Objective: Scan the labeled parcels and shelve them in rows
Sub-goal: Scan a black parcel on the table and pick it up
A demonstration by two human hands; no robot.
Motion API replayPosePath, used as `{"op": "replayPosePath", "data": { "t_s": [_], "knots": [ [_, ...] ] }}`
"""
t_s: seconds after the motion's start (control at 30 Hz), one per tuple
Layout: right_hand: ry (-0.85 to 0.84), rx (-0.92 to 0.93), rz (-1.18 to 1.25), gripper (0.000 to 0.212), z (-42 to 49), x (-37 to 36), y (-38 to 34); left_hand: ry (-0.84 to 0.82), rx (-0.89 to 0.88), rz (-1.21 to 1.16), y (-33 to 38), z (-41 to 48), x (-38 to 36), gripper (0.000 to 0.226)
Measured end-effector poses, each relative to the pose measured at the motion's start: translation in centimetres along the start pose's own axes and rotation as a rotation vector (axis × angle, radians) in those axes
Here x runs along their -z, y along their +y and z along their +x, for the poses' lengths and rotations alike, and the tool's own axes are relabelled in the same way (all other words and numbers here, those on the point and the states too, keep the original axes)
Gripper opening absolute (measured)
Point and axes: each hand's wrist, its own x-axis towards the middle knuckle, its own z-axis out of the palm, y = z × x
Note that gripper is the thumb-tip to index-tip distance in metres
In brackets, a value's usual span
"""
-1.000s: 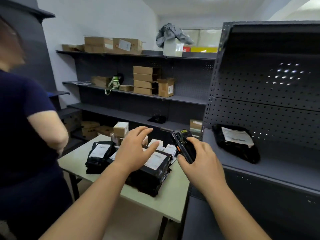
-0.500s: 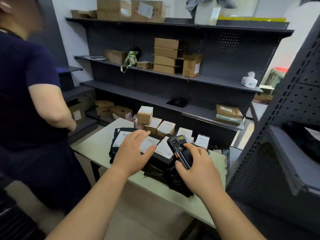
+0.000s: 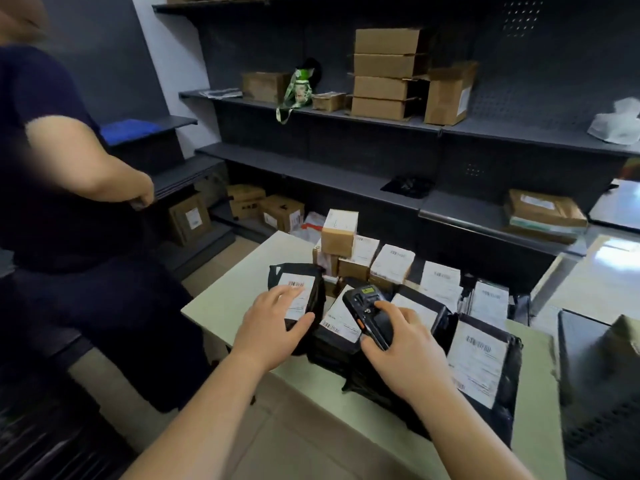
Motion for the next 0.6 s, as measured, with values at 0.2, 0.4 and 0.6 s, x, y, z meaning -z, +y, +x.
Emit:
{"op": "replayPosePath", "data": {
  "t_s": [0.2,0.4,0.6],
  "knots": [
    [-0.070,-0.082,-0.025,0.060,4.6,-4.0,-1.3,-0.107,0.035,0.035,-5.2,4.6,-3.7,0.058],
    [-0.068,-0.234,-0.064,0.061,8.5,-8.0,-3.5,-0.205,0.021,0.069,-10.5,10.9,-6.3,0.060],
    [-0.043,-0.365,-0.090,0.061,10.4,-11.2,-4.9,-0.319,0.053,0.132,-14.0,14.5,-9.4,0.066]
  ]
}}
